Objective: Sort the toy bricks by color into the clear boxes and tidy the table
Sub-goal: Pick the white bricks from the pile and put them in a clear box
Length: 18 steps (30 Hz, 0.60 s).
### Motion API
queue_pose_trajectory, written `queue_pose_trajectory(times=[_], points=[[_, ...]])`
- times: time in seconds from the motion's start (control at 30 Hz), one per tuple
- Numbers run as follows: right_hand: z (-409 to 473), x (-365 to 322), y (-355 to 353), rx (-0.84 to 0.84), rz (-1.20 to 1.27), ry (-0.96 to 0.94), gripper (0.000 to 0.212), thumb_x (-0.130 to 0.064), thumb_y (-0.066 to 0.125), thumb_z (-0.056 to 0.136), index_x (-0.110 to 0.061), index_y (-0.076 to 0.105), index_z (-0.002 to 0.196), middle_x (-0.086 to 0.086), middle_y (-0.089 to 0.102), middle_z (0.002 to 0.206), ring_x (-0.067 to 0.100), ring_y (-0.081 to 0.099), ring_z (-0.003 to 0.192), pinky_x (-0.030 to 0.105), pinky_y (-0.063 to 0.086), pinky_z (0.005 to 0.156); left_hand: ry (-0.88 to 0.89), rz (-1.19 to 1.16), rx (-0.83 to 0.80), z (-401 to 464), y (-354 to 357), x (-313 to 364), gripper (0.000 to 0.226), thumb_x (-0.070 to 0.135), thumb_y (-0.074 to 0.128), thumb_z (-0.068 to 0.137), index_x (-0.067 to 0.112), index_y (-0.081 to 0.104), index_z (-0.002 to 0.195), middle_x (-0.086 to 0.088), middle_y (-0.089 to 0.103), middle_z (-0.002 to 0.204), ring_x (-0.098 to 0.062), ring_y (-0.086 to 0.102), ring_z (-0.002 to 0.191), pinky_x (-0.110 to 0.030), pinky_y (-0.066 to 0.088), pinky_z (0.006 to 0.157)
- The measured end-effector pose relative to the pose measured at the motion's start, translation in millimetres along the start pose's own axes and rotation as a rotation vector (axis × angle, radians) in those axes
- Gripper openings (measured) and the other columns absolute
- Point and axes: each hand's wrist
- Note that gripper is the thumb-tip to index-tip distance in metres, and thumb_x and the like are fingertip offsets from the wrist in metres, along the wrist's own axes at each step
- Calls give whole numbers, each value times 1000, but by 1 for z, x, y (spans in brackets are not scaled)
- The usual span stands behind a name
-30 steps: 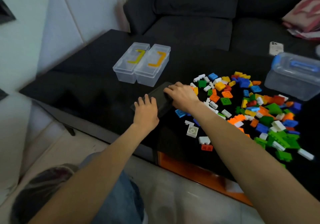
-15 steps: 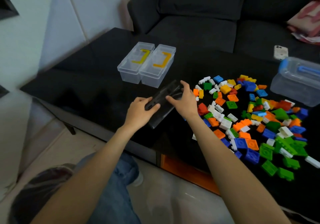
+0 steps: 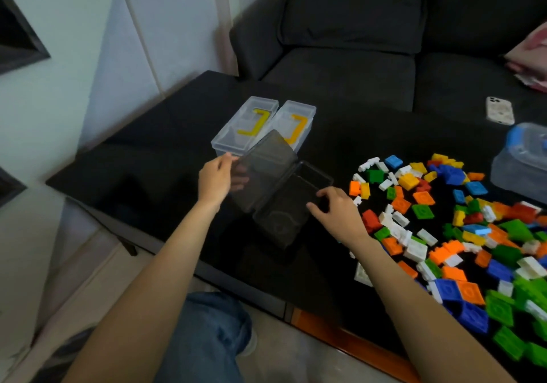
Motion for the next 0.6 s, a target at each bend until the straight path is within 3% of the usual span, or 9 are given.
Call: queue_pose_trajectory(times=[0.07, 0.13, 0.23, 0.37, 0.47, 0.6], points=[[-4, 3, 1, -3, -36, 27, 38, -38, 60, 89, -16, 54, 120, 5, 48, 131, 16, 55, 108, 22, 44, 83, -83, 46, 10, 7, -1, -12, 36, 33, 37, 101, 11, 65, 105, -6, 69, 88, -19, 69, 71, -38, 58, 72], [-9, 6, 2, 6, -64, 40, 39, -39, 57, 90, -17, 54, 122, 6, 45, 136, 18, 53, 114, 25, 46, 86, -64, 282, 14, 7, -2, -21, 41, 37, 33, 101, 14, 67, 105, -6, 67, 100, -22, 65, 89, -42, 53, 85], [-16, 6, -1, 47, -96, 23, 37, -38, 55, 92, -16, 55, 122, 7, 47, 135, 21, 53, 115, 28, 48, 84, 92, 491, 103, -5, -1, -21, 40, 36, 31, 101, 16, 63, 111, 0, 63, 104, -15, 57, 90, -31, 43, 82], [-21, 2, -12, -15, -134, 73, 44, -40, 51, 94, -19, 49, 132, 11, 45, 137, 26, 49, 122, 34, 48, 92, 355, 649, 188, -31, 0, -8, 30, 33, 38, 100, 18, 58, 116, -1, 61, 108, -18, 56, 101, -28, 38, 74], [-36, 2, -26, -103, -37, 63, 50, -39, 52, 94, -24, 40, 140, 12, 39, 144, 29, 41, 131, 37, 38, 105, 603, 702, 124, -63, 6, 0, 30, 30, 46, 97, 19, 54, 123, 0, 60, 113, -17, 52, 104, -25, 39, 74], [-81, 12, -57, -46, -21, 8, 42, -29, 57, 92, -20, 50, 132, 10, 38, 142, 26, 32, 135, 32, 28, 108, 865, 659, -155, -118, 40, 8, 34, 22, 57, 91, 22, 55, 124, 7, 60, 104, -13, 53, 97, -27, 45, 77]])
Point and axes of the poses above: each hand's wrist, its own z-axis towards the middle knuckle, its own y-axis out of the palm, x = y × z
